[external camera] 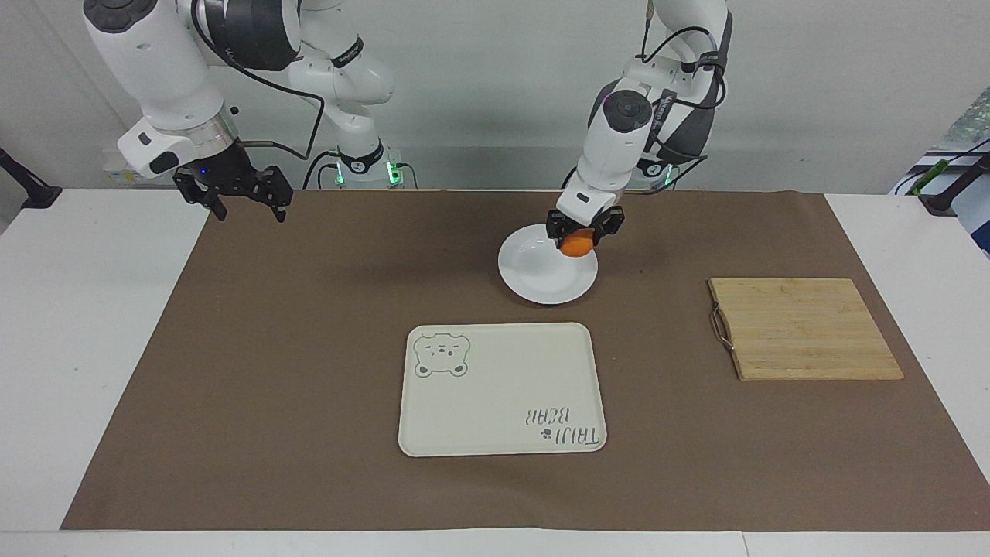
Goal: Place orange and plate with both arms
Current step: 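Carry the orange with the left gripper and lower it onto the plate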
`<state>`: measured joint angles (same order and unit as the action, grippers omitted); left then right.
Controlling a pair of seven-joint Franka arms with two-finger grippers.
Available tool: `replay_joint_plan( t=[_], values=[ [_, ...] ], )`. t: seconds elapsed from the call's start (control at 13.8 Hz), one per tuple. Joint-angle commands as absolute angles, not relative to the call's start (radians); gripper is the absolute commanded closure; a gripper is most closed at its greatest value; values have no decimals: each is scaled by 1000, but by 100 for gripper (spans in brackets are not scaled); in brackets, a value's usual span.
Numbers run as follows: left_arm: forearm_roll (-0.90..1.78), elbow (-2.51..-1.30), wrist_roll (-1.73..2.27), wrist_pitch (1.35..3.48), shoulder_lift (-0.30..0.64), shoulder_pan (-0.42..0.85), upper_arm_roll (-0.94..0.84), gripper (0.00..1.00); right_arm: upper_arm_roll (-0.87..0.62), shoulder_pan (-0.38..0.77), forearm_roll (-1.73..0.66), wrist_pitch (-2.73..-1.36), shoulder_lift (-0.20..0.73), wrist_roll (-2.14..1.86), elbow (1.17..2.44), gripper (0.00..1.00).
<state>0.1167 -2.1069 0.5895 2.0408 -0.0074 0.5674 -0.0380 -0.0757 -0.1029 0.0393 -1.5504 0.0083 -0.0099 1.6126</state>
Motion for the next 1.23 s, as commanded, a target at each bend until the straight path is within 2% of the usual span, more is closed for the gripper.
replay_joint_plan(
  t=[0.0,0.36,0.72,0.79,0.94,1.16],
  values=[
    [130,-2157,601,2152,27,627,-20,100,-83,-117,15,-1540,12,-9,1601,0],
    [130,-2158,611,2281,123,687,-20,100,-84,-117,15,-1540,12,-9,1601,0],
    [130,-2190,600,2270,115,687,-18,100,-83,-117,15,-1540,12,-9,1601,0],
    [130,-2191,612,2258,114,687,-18,84,-84,-117,15,-1540,12,-9,1601,0],
    [130,-2191,617,2221,110,690,-18,0,-83,-117,15,-1540,12,-9,1601,0],
    [130,-2187,618,2204,107,690,-18,0,-81,-121,17,-1540,12,-6,1601,0]
  ],
)
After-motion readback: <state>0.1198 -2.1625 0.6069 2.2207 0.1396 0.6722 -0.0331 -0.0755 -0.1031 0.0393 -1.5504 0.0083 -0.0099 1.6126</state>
